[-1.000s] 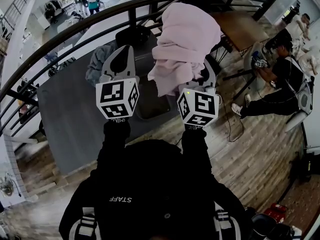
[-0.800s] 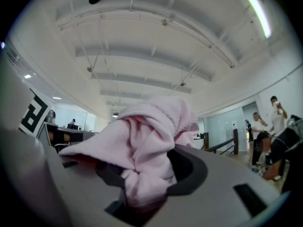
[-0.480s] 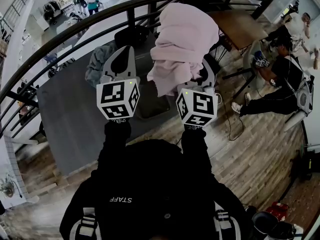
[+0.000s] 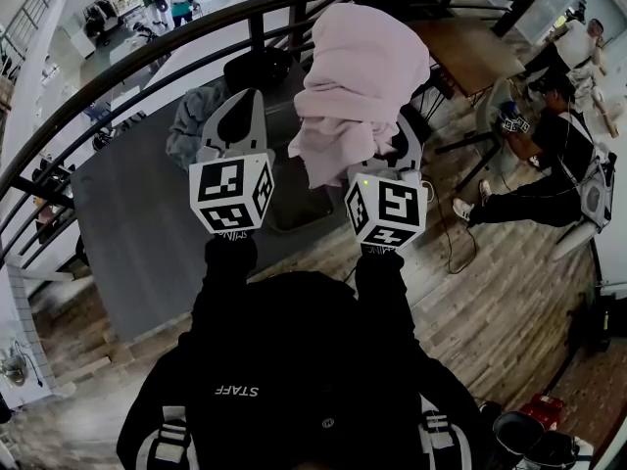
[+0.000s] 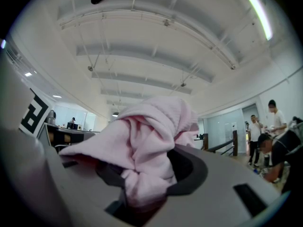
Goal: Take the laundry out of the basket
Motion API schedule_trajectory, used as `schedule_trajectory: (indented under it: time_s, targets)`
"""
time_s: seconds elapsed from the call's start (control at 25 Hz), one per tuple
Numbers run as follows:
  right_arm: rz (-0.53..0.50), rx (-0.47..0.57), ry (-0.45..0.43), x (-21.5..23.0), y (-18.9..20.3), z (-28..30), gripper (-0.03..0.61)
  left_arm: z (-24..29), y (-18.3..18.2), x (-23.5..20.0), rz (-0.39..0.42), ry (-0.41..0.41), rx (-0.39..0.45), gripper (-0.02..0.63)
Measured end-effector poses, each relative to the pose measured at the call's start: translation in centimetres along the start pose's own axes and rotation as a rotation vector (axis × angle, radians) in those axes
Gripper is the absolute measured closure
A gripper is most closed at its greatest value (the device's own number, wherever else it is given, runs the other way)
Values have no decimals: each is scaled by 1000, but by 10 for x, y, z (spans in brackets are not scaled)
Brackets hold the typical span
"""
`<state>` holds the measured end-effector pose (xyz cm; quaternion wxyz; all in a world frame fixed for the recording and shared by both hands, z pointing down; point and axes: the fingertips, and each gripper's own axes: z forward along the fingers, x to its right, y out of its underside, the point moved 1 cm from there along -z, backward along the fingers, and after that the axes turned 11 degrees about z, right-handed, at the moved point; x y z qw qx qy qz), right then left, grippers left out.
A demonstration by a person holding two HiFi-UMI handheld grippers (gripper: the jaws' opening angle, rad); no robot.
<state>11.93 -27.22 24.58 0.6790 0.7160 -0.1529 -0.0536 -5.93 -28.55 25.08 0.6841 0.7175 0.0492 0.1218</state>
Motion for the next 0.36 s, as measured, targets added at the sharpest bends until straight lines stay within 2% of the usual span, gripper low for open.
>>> schedule_trajectory:
  time_s: [0.36]
  targets:
    - [-2, 2, 0, 0, -6, -3, 382, -1, -4, 3, -5, 4, -2, 617]
